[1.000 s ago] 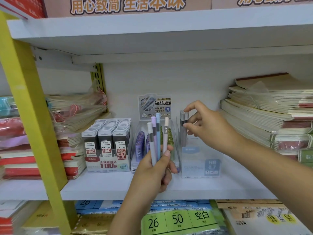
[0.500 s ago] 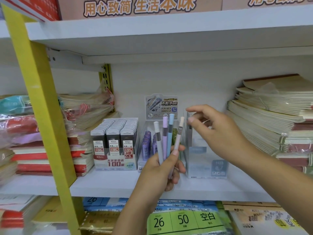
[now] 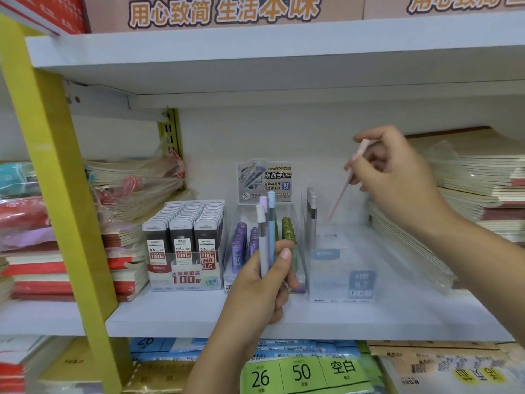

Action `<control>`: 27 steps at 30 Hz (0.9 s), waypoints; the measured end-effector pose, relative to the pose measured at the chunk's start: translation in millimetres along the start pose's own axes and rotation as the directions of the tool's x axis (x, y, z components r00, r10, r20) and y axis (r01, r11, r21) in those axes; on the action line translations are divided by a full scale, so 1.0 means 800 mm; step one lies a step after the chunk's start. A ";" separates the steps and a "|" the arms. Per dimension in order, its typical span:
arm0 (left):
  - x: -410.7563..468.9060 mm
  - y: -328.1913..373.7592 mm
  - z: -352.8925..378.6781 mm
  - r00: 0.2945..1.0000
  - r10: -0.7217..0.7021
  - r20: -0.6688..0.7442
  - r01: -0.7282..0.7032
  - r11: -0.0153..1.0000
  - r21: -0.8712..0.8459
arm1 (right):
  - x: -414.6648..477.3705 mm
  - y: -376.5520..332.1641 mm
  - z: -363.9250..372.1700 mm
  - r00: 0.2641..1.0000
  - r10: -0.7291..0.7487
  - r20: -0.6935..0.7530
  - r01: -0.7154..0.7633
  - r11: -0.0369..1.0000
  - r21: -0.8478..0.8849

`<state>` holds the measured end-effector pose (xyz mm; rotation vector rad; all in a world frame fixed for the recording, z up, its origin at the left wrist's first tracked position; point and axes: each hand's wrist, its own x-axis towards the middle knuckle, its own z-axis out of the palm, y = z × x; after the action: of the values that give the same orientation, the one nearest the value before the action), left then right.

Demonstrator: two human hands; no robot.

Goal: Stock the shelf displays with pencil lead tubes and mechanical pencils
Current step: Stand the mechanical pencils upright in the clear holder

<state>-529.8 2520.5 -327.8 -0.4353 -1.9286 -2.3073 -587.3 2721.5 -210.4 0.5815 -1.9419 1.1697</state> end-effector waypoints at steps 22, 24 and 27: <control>0.005 -0.004 -0.002 0.999 -0.038 -0.033 0.036 0.997 -0.069 | 0.003 0.034 0.037 0.940 0.014 0.342 0.104 0.940 -0.326; 0.005 -0.005 -0.003 0.999 -0.040 -0.030 0.038 0.997 -0.066 | 0.003 0.036 0.037 0.942 0.015 0.336 0.095 0.947 -0.308; 0.005 -0.006 -0.004 0.998 -0.045 -0.035 0.043 0.998 -0.053 | 0.003 0.039 0.037 0.943 0.027 0.332 0.082 0.947 -0.310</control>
<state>-535.6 2518.9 -331.3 -0.3567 -1.8831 -2.3804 -621.8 2710.0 -233.1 0.6598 -2.3423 0.7448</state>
